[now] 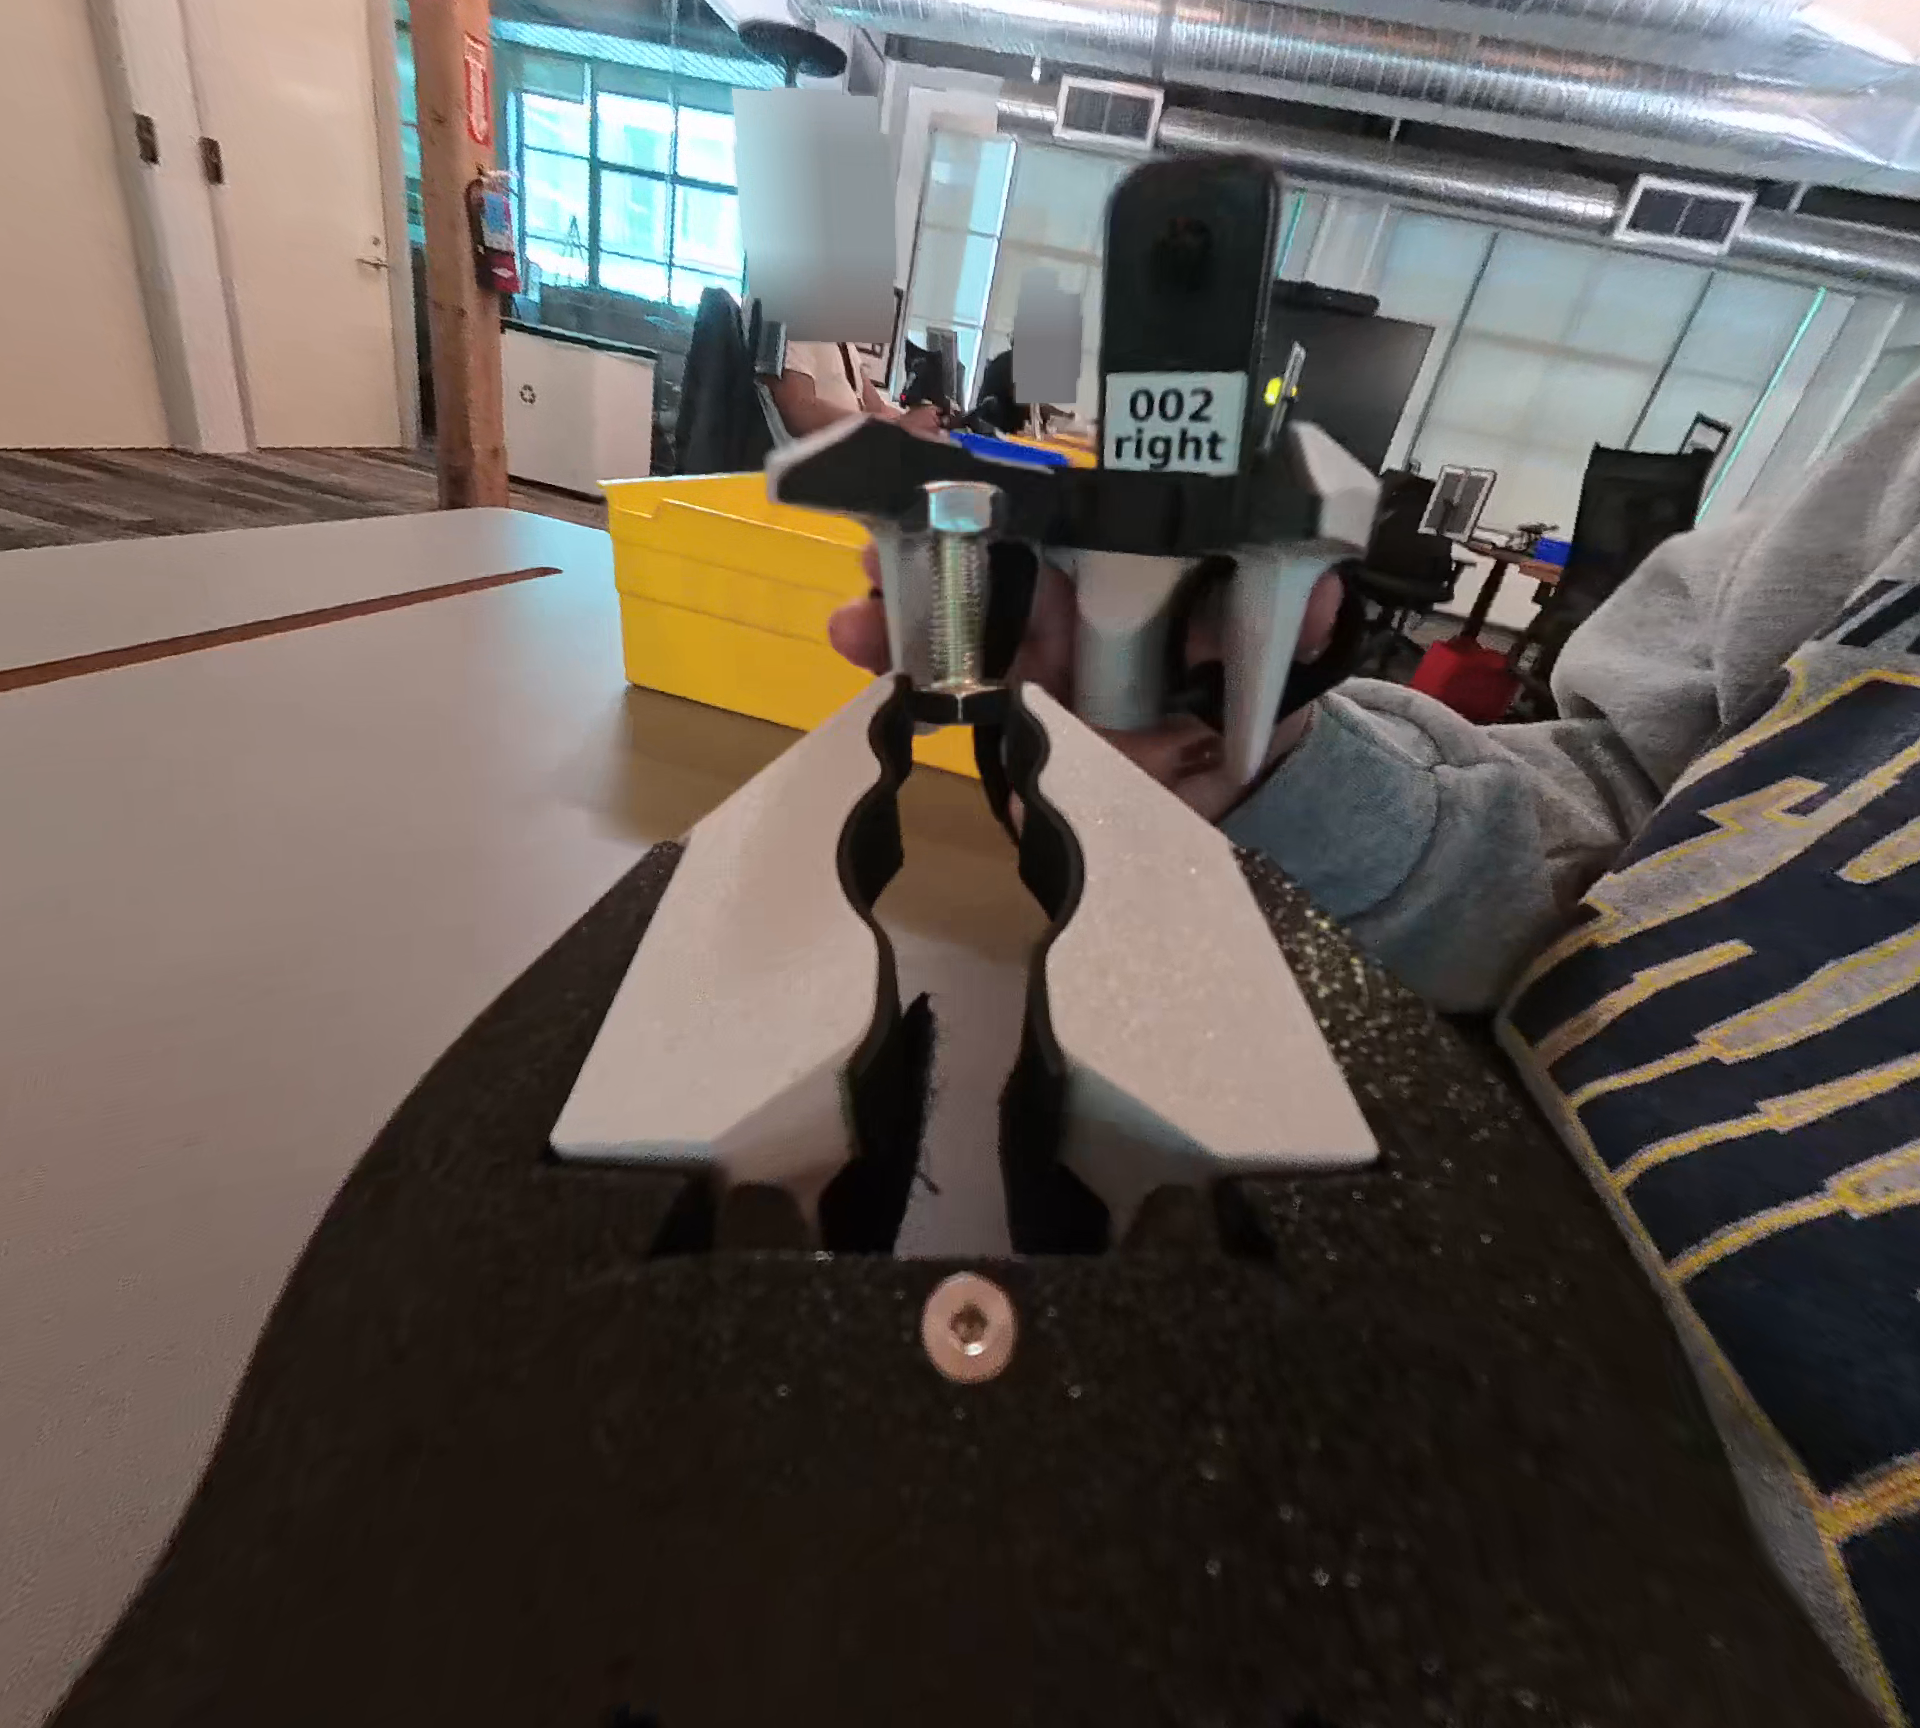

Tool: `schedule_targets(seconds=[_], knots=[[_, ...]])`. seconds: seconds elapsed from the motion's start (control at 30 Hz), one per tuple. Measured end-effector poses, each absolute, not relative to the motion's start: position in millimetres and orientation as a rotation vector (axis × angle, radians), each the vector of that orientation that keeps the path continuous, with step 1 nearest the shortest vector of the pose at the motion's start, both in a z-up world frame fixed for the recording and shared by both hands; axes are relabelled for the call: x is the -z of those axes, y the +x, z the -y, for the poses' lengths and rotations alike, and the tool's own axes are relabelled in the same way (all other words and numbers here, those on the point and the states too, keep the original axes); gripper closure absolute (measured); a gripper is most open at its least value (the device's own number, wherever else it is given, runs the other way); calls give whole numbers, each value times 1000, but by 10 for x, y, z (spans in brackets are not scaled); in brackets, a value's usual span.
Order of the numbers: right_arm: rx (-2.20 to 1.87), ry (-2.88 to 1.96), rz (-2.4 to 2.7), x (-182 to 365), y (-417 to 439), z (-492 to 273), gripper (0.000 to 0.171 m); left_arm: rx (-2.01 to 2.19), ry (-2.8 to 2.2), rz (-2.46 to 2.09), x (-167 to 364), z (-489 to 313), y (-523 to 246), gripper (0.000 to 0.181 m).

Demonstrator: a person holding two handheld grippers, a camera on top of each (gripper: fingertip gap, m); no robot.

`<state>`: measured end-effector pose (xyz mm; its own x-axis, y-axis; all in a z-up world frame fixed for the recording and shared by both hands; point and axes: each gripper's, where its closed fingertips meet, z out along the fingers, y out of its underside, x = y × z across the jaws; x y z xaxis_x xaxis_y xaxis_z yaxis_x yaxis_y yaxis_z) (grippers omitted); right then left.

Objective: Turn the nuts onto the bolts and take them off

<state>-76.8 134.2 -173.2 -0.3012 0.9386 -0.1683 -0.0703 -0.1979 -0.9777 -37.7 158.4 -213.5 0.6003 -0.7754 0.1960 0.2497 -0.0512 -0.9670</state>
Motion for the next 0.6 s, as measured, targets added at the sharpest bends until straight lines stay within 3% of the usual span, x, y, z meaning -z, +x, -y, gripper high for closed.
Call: schedule_targets(seconds=[0.07,0.1,0.2,0.27,0.47,0.53,0.6], knots=[[-1599,-1114,1256,1793,-646,-1400,109,888,-1361,-415,2092,-1603,-542,166],[-1606,-1105,1249,1809,-577,-1430,125,880,-1350,-369,2067,-1624,-644,166],[-1574,-1134,1191,1804,-598,-1580,107,875,-1351,-376,2061,-1628,-679,166],[-1574,-1110,1225,1772,-716,-1532,104,895,-1377,-432,2115,-1616,-537,166],[-1650,-1090,1315,1865,-767,-1340,99,877,-1384,-427,2120,-1615,-572,166],[-1630,-1064,1353,1950,-587,-1326,117,848,-1383,-355,2085,-1635,-739,166],[-1500,-1079,1300,1942,-600,-1462,105,846,-1386,-395,2084,-1614,-683,166]])
